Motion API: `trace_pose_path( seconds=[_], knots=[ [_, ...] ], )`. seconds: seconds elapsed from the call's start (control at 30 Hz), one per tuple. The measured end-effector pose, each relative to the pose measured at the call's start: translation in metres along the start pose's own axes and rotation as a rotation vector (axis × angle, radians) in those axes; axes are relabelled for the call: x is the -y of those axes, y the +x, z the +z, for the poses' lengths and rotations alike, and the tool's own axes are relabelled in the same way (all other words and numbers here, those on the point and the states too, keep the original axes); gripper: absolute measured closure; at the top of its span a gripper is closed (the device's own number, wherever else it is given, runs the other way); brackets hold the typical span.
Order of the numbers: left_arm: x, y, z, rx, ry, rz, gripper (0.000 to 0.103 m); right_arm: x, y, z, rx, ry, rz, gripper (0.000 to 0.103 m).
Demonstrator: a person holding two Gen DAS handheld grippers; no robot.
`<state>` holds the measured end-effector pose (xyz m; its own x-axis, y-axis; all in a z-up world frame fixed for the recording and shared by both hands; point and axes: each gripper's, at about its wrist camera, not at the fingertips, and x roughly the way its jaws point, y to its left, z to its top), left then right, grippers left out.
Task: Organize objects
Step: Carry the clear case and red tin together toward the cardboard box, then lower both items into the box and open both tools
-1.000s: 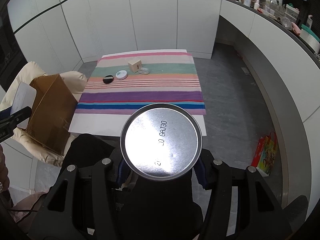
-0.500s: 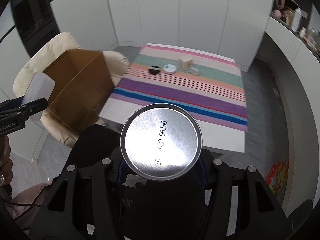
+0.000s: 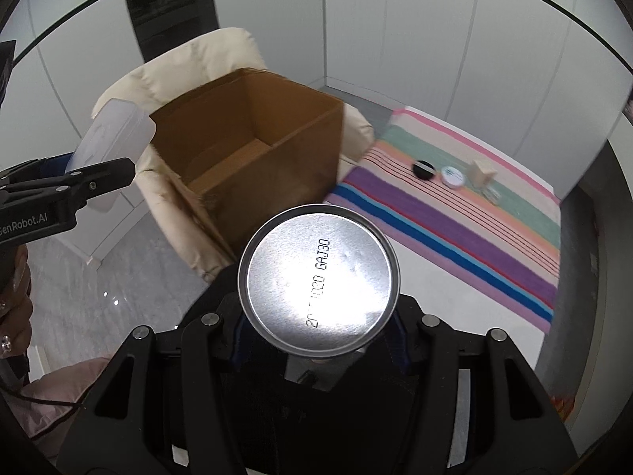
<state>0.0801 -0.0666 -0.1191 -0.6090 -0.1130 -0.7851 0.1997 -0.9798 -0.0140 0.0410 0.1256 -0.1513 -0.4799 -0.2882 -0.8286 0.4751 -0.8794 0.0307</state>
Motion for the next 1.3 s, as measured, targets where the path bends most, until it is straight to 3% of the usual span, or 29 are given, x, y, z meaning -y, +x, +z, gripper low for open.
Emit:
trace_pose_path(
  seconds=[0.23,0.63,0.93,1.3],
  knots=[
    [-0.029,0.001,-0.001,-0.003,-0.052,0.02,0.02,-0.036,0.019,0.02,-0.005,-0.074,0.038,0.047],
    [-0.045,0.026,0.017,-0.012,-0.085,0.048,0.02,-0.048,0.044,0.048,-0.009,-0.119,0.051,0.047],
    [-0.057,0.046,0.05,0.016,-0.11,0.078,0.02,-0.056,0.077,0.086,-0.006,-0.153,0.058,0.047],
    [-0.079,0.092,0.09,-0.006,-0.143,0.104,0.02,-0.068,0.118,0.135,-0.011,-0.192,0.059,0.047]
  ],
)
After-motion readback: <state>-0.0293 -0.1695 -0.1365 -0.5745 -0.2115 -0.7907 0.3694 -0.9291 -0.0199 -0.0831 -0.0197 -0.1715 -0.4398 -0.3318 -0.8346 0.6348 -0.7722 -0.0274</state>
